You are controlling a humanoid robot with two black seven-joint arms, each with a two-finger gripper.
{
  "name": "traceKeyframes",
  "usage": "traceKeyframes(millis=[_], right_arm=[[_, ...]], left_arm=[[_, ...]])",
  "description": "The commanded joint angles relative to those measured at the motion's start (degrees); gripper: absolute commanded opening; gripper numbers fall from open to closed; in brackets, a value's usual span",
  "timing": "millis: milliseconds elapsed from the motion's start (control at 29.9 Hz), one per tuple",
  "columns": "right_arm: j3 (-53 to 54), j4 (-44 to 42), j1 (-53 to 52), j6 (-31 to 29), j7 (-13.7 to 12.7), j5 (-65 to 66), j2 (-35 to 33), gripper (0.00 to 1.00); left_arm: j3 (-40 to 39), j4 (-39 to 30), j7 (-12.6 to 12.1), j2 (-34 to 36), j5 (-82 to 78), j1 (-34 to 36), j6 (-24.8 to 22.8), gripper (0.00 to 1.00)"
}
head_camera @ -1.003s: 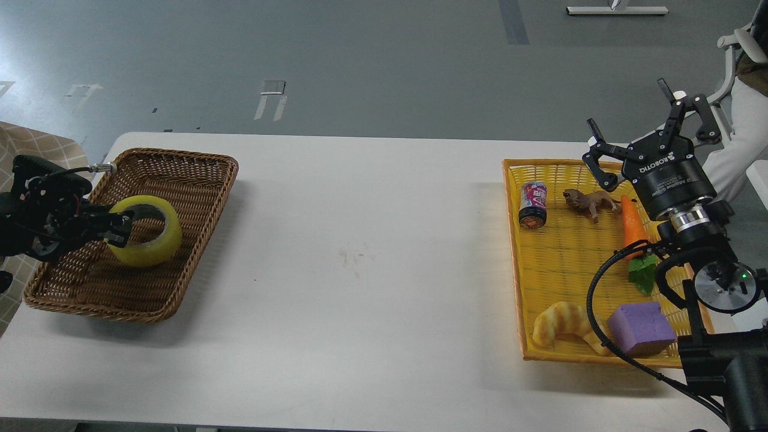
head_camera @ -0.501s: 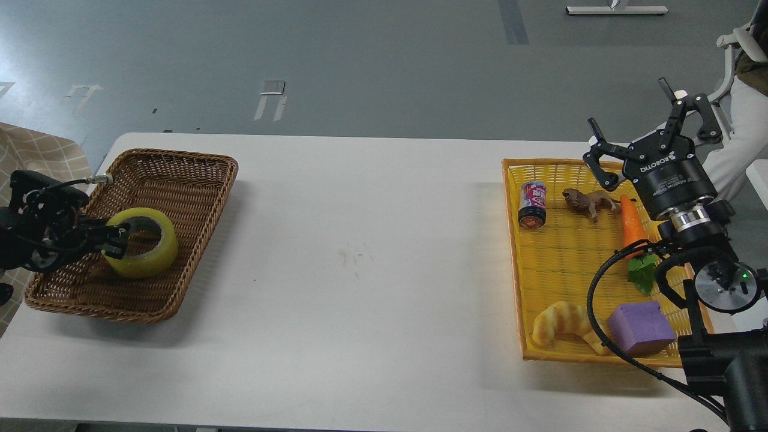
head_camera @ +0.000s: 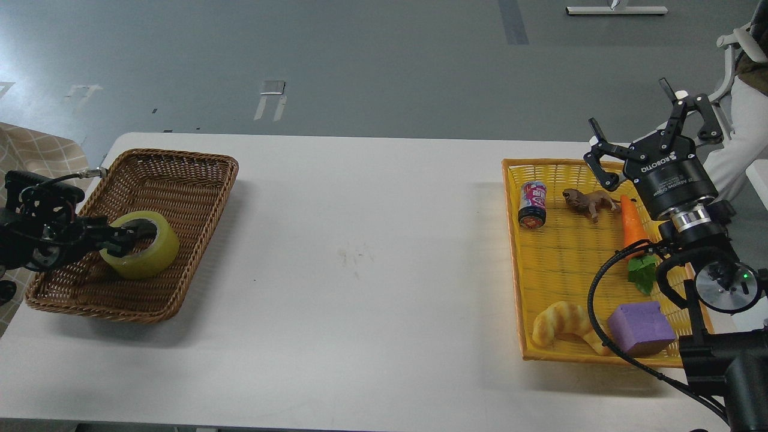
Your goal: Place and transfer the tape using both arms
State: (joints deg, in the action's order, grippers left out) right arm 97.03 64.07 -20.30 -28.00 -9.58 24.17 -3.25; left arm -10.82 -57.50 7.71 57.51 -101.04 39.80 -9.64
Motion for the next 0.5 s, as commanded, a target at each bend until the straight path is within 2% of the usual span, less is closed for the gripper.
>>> traceKeyframes(millis=[0,100,301,468], right_arm=[[0.0,0.0,0.0,0.0,0.0,0.0,0.0,1.00],[0.0,0.0,0.0,0.0,0.0,0.0,0.0,1.00],[-0.1,0.0,0.0,0.0,0.0,0.0,0.1,1.00],[0.0,0.1,-0.1,0.0,0.0,0.0,0.1,1.00]], left_arm=[[-0.2,-0.1,0.2,0.3,0.9,0.2,0.0,0.80],[-0.6,-0.7,0.5,0.8,5.2,1.2,-0.3,0.80],[-1.0,-3.0,5.3,0.9,18.5,7.9,-0.6,0.83],[-1.7,-3.8,7.5,-0.8,31.8,13.6,-0.9,0.84]])
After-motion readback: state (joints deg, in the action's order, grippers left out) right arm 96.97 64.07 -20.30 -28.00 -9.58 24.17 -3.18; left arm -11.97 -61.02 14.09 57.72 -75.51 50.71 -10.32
